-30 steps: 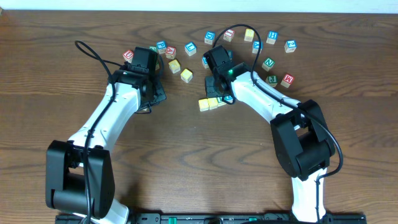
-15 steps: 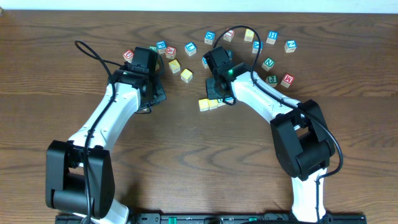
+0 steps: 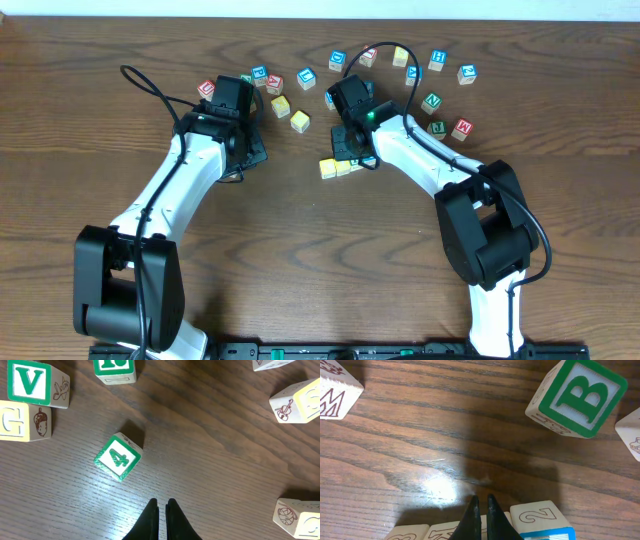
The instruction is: Spell out CORL
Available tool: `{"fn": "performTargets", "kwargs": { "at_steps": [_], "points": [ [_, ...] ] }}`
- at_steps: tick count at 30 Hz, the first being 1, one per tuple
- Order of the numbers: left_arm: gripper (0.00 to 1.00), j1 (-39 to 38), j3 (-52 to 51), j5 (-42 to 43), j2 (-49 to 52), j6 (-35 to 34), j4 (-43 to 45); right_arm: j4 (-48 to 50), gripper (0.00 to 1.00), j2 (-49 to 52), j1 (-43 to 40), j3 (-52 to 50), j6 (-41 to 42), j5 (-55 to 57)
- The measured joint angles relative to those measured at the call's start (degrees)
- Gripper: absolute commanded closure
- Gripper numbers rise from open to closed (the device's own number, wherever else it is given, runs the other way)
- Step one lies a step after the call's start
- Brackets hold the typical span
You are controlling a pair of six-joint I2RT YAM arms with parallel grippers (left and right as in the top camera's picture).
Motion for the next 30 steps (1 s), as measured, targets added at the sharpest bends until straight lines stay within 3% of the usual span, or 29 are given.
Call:
{"fn": "performTargets", "kwargs": {
  "at_steps": [12,30],
  "points": [
    [0.93,0.0,0.0,0.0,0.0,0.0,0.0,2.4,0.95,0.0,-0.5,0.0,0.1,0.0],
    [0.92,0.0,0.0,0.0,0.0,0.0,0.0,0.4,0.97,0.0,-3.9,0.0,0.2,-0.3]
  ]
}}
